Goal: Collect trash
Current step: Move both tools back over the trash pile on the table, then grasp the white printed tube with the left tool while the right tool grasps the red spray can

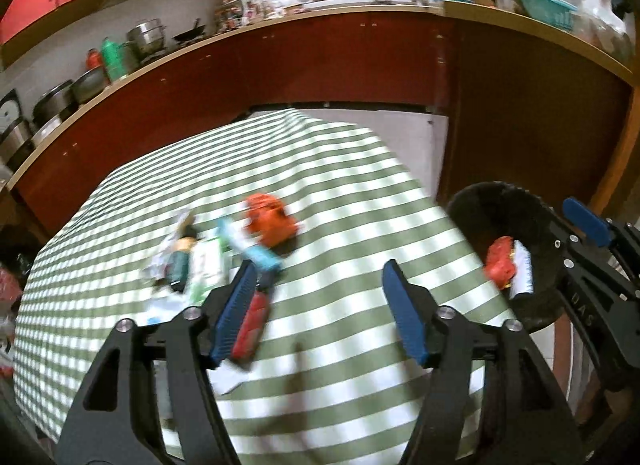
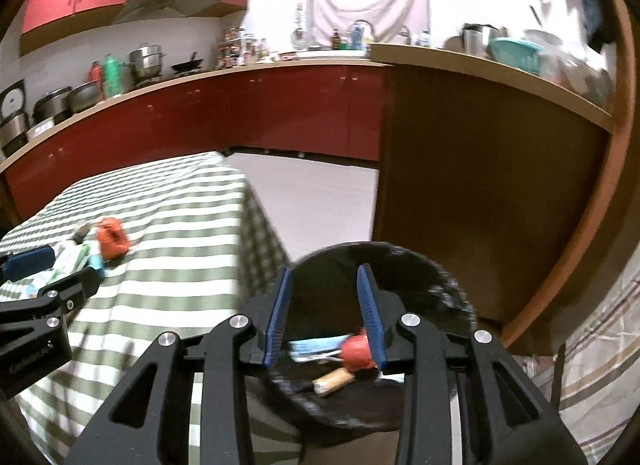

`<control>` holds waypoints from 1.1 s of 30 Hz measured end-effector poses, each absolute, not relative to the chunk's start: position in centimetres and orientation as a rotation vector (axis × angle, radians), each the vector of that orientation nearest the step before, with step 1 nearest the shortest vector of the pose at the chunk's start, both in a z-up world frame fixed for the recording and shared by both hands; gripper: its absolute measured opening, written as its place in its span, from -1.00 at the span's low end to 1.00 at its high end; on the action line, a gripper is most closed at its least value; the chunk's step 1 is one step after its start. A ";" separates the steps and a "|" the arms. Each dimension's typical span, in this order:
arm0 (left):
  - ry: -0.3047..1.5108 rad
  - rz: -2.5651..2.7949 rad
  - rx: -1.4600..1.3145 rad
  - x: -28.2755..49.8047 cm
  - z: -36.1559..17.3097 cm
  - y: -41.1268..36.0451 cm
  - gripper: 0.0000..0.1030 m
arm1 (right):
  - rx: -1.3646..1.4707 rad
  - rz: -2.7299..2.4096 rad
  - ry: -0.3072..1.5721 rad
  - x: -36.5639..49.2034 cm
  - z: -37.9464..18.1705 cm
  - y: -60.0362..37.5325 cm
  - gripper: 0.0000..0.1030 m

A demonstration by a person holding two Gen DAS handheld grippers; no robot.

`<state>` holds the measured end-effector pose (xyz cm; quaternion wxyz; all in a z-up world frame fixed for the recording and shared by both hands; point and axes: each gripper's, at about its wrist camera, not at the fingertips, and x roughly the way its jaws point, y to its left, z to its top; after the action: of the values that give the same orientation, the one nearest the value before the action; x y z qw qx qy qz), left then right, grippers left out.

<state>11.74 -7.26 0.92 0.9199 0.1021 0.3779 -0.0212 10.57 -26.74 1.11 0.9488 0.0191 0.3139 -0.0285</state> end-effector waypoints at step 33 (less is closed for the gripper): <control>0.890 0.065 0.083 8.6 -3.2 7.5 -0.24 | -0.074 0.210 0.714 10.7 0.5 -10.7 -0.29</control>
<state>8.60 7.46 -3.22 0.9012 0.0402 0.4305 0.0312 10.75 -10.70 0.51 0.9309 -0.0359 0.3486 0.1028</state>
